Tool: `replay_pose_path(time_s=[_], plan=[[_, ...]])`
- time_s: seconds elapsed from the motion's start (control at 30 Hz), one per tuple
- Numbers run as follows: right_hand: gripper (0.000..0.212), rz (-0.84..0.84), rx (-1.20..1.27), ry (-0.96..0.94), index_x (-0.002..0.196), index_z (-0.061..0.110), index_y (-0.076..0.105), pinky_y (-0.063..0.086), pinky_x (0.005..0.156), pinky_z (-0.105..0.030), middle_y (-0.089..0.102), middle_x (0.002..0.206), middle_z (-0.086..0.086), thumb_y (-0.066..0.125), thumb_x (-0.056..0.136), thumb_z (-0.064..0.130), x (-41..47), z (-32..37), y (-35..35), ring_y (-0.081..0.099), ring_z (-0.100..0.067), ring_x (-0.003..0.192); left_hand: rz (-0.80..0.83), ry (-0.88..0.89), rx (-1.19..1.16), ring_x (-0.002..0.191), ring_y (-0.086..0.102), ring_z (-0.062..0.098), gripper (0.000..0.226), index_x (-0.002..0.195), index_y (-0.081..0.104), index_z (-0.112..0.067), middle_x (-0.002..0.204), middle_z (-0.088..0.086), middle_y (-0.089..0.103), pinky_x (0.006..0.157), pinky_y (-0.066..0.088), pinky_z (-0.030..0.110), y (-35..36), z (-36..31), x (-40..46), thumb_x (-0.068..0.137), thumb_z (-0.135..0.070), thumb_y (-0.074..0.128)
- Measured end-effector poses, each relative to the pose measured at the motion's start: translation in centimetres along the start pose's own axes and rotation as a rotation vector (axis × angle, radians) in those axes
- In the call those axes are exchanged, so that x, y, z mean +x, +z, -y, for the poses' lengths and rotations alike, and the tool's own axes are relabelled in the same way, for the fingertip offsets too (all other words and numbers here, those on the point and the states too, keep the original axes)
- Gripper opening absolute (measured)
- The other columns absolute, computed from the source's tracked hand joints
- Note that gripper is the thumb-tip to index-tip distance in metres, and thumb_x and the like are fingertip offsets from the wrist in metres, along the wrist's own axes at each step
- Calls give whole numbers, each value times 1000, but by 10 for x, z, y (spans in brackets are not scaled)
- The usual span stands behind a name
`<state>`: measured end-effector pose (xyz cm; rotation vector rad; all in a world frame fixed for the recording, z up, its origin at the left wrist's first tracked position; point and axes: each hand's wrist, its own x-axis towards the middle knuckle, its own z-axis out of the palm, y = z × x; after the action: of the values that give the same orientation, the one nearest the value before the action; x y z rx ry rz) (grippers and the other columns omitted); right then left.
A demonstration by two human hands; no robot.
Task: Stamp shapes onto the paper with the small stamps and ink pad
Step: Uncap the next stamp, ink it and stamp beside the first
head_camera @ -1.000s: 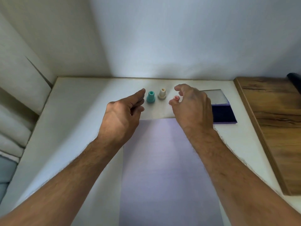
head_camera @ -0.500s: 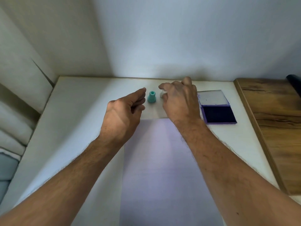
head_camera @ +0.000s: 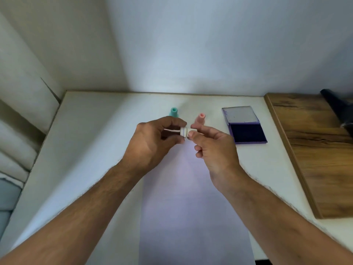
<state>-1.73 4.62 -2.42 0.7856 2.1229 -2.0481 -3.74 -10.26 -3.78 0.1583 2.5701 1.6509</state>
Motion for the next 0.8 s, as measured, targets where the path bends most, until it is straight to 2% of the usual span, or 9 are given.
replay_pose_path(time_s=[0.13, 0.3, 0.4, 0.53, 0.7, 0.8], plan=[[12, 64, 204, 129, 99, 13, 75, 53, 61, -27, 75, 85, -8, 70, 87, 15, -7, 3, -11, 58, -16, 65, 47, 3, -139, 89, 72, 7, 33, 99, 76, -29, 91, -5, 76, 90, 57, 27, -2, 0, 1, 76, -7, 83], [14, 199, 425, 206, 101, 6, 71, 57, 59, -27, 71, 85, -14, 67, 89, 12, -1, 6, -18, 63, -17, 61, 55, 33, -220, 88, 72, 8, 39, 99, 76, -29, 87, -6, 76, 88, 57, 25, -3, -2, 3, 70, -6, 85], [25, 237, 431, 230, 109, -2, 68, 58, 61, -27, 70, 89, -17, 66, 90, 15, 4, 3, -17, 65, -19, 64, 47, 38, -212, 88, 71, 6, 41, 102, 76, -28, 89, -9, 75, 87, 57, 23, -2, -1, 2, 70, -5, 85], [27, 267, 416, 248, 106, -4, 68, 59, 62, -27, 70, 89, -19, 65, 91, 18, 8, 0, -14, 63, -18, 64, 29, 57, -182, 85, 73, 6, 37, 103, 75, -28, 89, -16, 75, 86, 57, 23, -4, 1, 1, 71, -10, 84], [25, 291, 371, 236, 99, -2, 70, 55, 56, -24, 71, 81, -15, 67, 89, 21, 16, 2, -13, 60, -15, 58, -7, 56, -175, 81, 73, 4, 39, 101, 75, -28, 84, -15, 76, 82, 58, 21, -2, 2, 2, 67, -14, 86], [26, 310, 333, 212, 102, 0, 71, 54, 54, -24, 71, 80, -13, 69, 86, 21, 19, 5, -13, 59, -14, 56, -32, 39, -187, 83, 73, 8, 38, 101, 75, -25, 86, -8, 77, 82, 59, 24, -1, 6, 3, 67, -12, 86]])
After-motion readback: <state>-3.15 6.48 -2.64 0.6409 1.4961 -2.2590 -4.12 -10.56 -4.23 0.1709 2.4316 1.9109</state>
